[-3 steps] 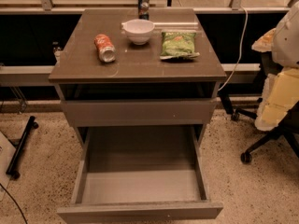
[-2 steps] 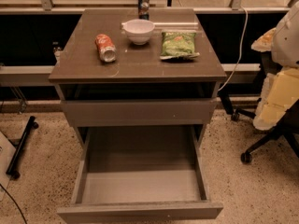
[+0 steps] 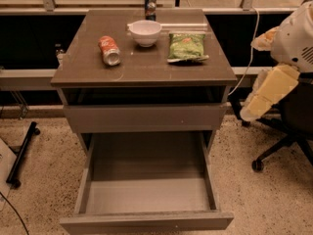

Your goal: Place green jalapeno chip bag into middle drawer

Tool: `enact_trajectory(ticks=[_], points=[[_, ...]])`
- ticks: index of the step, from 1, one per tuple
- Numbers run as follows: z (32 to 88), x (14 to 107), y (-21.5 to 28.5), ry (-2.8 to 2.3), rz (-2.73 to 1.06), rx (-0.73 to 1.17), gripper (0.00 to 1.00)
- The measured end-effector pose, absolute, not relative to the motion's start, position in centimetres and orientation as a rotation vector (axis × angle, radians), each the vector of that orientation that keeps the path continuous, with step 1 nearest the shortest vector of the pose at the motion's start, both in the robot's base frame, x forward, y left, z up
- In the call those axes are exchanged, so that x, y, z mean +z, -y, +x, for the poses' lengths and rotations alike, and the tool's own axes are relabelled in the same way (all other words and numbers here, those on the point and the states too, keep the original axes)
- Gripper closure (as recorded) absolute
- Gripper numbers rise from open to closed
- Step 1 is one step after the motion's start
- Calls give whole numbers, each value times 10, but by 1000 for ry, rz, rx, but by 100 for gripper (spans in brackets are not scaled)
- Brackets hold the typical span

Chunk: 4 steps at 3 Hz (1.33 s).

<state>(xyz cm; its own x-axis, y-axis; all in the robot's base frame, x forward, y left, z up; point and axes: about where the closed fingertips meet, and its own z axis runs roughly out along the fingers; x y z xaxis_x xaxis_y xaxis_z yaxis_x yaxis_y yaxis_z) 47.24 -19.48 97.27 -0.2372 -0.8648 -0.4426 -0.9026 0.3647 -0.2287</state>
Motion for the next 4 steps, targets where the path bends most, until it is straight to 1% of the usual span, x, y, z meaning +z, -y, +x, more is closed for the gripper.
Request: enact_trajectory(ticks=[1,2,4], points=[[502,967,176,-2087,-1459,188,0],[503,963,173,-2086,-1457,194,0],[525,937,135,-2046,-1449,252,0]])
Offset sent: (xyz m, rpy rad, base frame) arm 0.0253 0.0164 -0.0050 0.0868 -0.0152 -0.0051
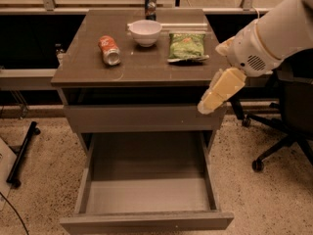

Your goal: Place green jalapeno chip bag into middle drawer

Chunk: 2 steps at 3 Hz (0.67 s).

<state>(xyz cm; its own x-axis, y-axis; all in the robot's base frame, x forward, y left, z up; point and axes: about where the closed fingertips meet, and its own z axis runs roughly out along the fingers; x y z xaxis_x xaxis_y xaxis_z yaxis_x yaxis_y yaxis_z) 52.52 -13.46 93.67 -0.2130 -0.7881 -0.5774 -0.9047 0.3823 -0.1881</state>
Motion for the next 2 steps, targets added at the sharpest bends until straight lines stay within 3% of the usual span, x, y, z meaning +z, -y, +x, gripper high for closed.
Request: enact_trajectory(ticks=[2], points=[[577,911,98,-2005,-1389,301,0]])
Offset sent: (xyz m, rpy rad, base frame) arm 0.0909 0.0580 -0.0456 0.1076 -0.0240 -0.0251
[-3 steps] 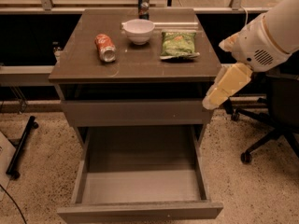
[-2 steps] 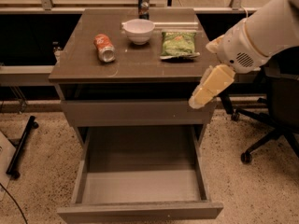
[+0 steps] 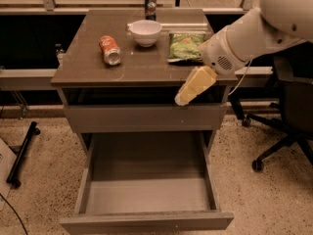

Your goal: Place green jalapeno chip bag into middle drawer

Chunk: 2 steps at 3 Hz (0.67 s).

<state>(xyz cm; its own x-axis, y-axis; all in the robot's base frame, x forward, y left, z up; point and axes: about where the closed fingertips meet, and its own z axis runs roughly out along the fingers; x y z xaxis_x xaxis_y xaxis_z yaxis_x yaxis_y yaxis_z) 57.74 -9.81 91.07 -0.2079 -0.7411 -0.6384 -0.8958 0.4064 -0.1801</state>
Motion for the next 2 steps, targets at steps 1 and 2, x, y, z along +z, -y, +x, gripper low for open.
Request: enact_trajectory(ticks=[1,2], points=[[614,897,78,-1996,-1382,300,0],[614,897,78,-1996,-1382,300,0]])
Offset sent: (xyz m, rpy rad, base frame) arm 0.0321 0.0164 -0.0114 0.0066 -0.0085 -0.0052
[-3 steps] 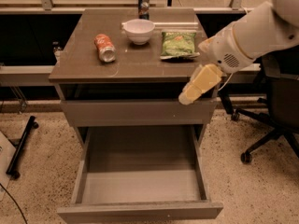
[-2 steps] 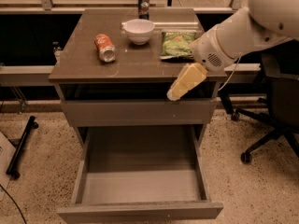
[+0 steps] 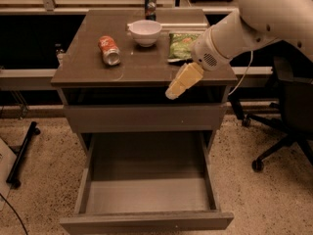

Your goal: Place green jalapeno chip bag into middle drawer

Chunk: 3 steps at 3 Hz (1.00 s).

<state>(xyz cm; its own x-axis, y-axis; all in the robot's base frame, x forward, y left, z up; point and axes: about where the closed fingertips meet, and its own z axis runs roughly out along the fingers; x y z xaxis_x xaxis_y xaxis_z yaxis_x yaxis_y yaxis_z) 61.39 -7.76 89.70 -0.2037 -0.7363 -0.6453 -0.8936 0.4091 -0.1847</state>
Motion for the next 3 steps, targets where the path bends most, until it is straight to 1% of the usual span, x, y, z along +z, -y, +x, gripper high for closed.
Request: enact_trajectory(ticks=[1,3], points=[[618,894,76,-1993,-1323,297,0],[676,882,80,-1948,-1113,266,0]])
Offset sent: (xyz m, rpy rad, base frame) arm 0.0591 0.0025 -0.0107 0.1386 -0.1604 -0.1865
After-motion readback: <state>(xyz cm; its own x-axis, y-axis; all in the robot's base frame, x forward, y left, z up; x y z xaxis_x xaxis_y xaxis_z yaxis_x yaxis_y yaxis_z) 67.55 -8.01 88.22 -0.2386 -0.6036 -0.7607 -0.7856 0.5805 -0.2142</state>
